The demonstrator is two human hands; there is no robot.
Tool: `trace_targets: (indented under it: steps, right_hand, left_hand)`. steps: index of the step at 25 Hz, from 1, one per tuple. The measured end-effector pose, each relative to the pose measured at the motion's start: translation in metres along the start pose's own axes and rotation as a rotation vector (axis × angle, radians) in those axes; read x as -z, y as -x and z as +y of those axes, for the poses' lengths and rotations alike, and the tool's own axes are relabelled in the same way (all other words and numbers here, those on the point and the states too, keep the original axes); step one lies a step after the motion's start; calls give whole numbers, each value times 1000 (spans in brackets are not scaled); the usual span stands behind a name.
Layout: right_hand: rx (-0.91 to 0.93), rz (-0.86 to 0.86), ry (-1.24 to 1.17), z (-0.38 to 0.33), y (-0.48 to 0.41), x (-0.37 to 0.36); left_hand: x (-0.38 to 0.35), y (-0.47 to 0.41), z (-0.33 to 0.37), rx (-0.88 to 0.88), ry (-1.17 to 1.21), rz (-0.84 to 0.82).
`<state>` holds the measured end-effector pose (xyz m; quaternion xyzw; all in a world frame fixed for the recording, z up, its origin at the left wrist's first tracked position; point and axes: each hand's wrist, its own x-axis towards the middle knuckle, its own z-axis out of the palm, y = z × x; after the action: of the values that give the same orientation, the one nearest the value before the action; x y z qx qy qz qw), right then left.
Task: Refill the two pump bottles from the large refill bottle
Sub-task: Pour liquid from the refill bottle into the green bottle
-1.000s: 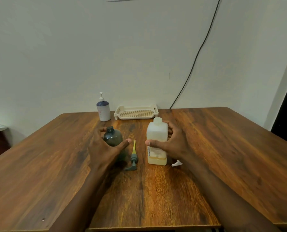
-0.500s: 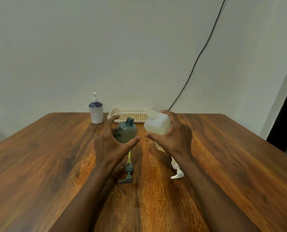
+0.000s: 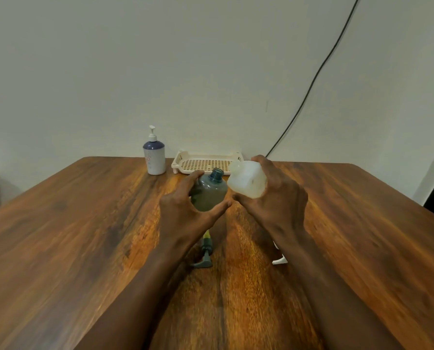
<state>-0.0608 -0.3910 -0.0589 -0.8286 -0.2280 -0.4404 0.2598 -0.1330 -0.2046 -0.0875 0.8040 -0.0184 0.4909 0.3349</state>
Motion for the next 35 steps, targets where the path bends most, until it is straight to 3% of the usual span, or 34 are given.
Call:
trace_targets:
  steps: [8, 14, 21, 35]
  right_hand:
    - [42, 20, 51, -4, 0, 1]
    - [61, 32, 69, -3, -5, 3]
    - [70, 55, 111, 18, -16, 3]
    - [139, 65, 61, 28, 3, 9]
  left_hand:
    - [2, 1, 3, 27, 2, -20]
    - [2, -2, 6, 146, 88, 30]
    - [-20, 9, 10, 124, 104, -187]
    - [-32, 14, 3, 198, 89, -307]
